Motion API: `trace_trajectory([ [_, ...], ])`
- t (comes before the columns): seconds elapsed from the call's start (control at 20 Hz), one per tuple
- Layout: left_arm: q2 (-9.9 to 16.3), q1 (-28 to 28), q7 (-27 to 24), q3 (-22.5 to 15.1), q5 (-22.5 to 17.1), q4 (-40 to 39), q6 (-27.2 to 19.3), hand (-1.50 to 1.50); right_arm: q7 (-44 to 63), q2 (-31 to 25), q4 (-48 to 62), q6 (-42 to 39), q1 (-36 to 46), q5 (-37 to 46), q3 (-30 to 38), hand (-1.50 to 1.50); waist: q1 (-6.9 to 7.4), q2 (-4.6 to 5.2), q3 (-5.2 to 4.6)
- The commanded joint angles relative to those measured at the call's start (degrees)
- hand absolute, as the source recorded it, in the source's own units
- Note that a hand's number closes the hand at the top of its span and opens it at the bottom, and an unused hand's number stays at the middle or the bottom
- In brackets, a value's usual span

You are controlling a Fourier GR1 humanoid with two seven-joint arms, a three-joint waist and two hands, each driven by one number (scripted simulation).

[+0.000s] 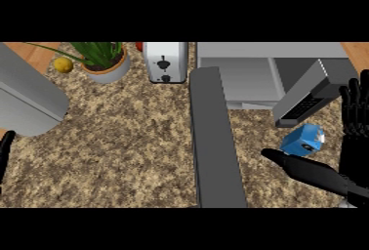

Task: Pick up the milk, place it into the microwave and close the microwave

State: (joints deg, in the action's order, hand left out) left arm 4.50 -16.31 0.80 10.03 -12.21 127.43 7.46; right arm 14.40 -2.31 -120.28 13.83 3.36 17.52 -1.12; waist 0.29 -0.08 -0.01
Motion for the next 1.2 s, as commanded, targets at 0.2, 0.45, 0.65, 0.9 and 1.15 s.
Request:
trace_trajectory([
  [0.2,-1.24,-3.49,0.47,2.59,-2.69,1.81,3.71,-1.5,-5.21,1.63,7.11,1.58,-1.58,-0.45,1.13,-1.5,-0.02,0.04,0.01],
  [0.45,-0.7,-7.72,0.33,5.98,-6.68,5.4,7.38,-1.5,-14.3,2.24,12.52,2.53,-7.21,-3.62,1.98,-1.5,0.07,0.02,0.03],
  [0.65,-1.48,-9.88,-0.39,8.65,-7.52,5.46,8.95,-1.5,-16.34,-1.4,17.25,-0.58,-4.39,-10.57,10.55,-1.5,0.14,0.03,0.03],
  [0.9,-1.66,-10.32,2.44,9.58,-10.63,9.01,10.6,-1.5,-20.45,0.74,20.98,1.59,-7.73,-10.04,11.0,-1.5,0.04,0.01,0.03],
  [1.15,-4.36,-11.71,-0.83,8.85,-7.13,6.19,11.38,-1.5,-30.08,1.17,31.08,1.83,-8.24,-10.94,13.01,-1.5,0.03,0.03,0.03],
])
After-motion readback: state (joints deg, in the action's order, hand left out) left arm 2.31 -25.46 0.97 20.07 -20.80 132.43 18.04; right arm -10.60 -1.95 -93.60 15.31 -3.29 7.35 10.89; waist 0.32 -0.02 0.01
